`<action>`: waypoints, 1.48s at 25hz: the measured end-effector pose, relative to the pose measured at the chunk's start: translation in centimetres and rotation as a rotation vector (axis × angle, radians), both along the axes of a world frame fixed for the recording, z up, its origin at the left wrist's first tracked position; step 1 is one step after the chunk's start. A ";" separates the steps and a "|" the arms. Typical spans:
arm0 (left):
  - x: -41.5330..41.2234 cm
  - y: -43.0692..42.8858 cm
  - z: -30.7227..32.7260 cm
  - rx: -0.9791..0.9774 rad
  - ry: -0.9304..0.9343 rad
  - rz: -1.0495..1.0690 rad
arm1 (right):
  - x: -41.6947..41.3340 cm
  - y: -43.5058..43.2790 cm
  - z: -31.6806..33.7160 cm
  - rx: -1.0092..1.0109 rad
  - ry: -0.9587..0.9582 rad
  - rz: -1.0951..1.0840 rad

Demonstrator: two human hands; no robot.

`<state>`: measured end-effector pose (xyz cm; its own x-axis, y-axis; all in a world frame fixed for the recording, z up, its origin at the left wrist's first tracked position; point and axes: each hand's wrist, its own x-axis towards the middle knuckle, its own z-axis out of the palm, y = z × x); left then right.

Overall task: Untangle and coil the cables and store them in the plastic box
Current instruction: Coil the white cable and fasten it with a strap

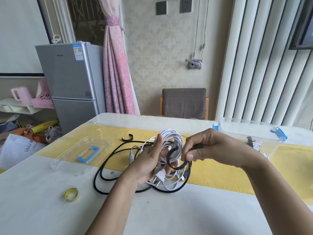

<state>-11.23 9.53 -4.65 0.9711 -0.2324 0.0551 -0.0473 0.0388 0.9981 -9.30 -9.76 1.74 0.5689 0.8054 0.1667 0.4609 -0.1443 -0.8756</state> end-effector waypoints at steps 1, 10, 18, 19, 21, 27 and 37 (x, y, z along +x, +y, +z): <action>-0.2 -0.1 0.1 0.008 -0.006 -0.023 | 0.2 0.0 -0.1 -0.016 0.018 0.006; -0.1 -0.1 -0.7 0.014 -0.043 -0.178 | 1.7 -0.7 -1.0 0.024 -0.007 -0.146; -0.6 0.1 0.0 0.047 -0.032 -0.156 | 2.0 -1.7 -0.5 -0.055 -0.009 -0.302; -0.6 0.1 0.1 0.039 -0.032 -0.150 | 1.9 -1.6 -0.5 -0.060 -0.002 -0.304; -0.6 0.0 0.0 0.026 -0.042 -0.133 | 1.8 -1.3 -0.5 -0.057 0.015 -0.282; -1.0 -0.3 0.2 0.056 -0.081 -0.115 | 1.6 -0.7 -0.5 -0.056 -0.012 -0.257; -0.7 -0.8 0.0 0.084 -0.218 0.016 | 0.8 1.7 -1.6 0.093 -0.838 -0.522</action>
